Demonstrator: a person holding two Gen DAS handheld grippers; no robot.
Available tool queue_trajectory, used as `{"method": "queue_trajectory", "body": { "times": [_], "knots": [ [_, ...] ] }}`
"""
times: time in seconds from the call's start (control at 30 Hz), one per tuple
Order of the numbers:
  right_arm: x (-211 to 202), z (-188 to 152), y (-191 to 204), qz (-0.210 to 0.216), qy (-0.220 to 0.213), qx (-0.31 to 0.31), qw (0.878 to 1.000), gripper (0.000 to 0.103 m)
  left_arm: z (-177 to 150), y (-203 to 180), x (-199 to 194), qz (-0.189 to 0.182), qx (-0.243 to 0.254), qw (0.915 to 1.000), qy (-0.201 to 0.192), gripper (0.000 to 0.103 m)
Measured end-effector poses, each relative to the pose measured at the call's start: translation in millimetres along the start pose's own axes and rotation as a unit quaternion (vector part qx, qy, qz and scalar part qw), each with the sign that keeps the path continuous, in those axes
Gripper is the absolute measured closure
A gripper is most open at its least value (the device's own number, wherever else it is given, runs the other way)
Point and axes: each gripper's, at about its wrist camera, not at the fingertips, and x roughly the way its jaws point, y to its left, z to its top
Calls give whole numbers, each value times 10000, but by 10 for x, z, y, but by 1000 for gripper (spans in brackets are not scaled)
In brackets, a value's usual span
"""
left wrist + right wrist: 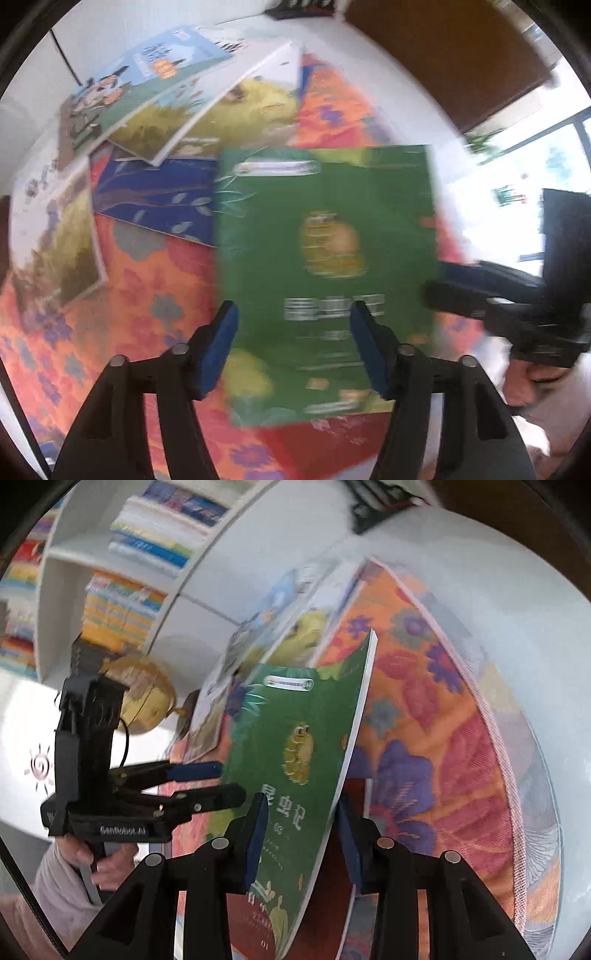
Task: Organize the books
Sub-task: 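Carry the upright frog book with both tools over to the book stack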
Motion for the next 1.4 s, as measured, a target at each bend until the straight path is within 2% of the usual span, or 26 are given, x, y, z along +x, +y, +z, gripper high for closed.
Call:
{"method": "queue_trajectory", "body": {
  "times": [0.07,0.13,0.2,0.27,0.37,0.43,0.5,0.6,0.63,0.73,0.8,0.9,1.0,1.07,1.17,1.23,1.3,1.33,1.37,1.4],
  "knots": [
    [3,-21,145,102,124,-218,9996,68,-74,-67,-170,-115,73,9997,-192,44],
    [75,-57,281,-243,267,-509,9981,68,-148,-133,-235,151,236,9990,-337,43],
    [202,-97,242,-504,508,-424,9965,68,-200,-28,-187,369,198,9988,-266,42],
    [302,-139,57,-570,617,30,9965,68,-163,191,-28,386,-150,9991,-70,42],
    [310,-178,-159,-180,455,690,9964,67,-100,642,202,402,-902,9949,217,42],
    [311,-192,-209,-53,406,867,9954,68,-64,917,334,246,-1287,9907,361,43],
    [325,-182,-202,-29,385,831,9958,68,-19,1056,314,-92,-1650,9861,174,42],
    [379,-135,-206,81,362,832,9958,68,58,1029,281,-457,-1616,9858,55,42],
    [403,-112,-212,147,349,904,9952,67,65,975,302,-222,-1519,9881,99,46],
    [445,-35,-220,240,336,950,9946,65,59,839,303,419,-1227,9915,130,46],
    [497,24,-179,220,361,865,9954,65,27,819,278,524,-1189,9914,179,47],
    [580,74,-71,150,409,680,9967,60,-166,831,167,470,-1159,9920,185,47],
    [743,56,87,227,686,386,9966,60,-424,972,180,608,-1382,9882,269,44],
    [845,72,226,143,775,64,9969,59,-550,1153,110,237,-1748,9843,-6,47],
    [962,142,312,156,904,-91,9957,57,-612,1342,40,-79,-2144,9766,-174,47],
    [985,171,261,373,1073,-93,9935,54,-628,1420,16,-185,-2174,9758,-177,44],
    [1009,234,175,693,1204,-108,9903,56,-687,1519,-54,-326,-2116,9765,-235,43],
    [1025,275,77,919,1255,5,9878,61,-752,1572,-110,-372,-2089,9769,-262,43],
    [1049,317,-1,1010,1288,168,9864,72,-770,1547,-83,-427,-2072,9768,-318,43],
    [1082,376,-104,996,1315,420,9854,77,-801,1565,-103,-459,-2042,9771,-382,43]
  ]
}}
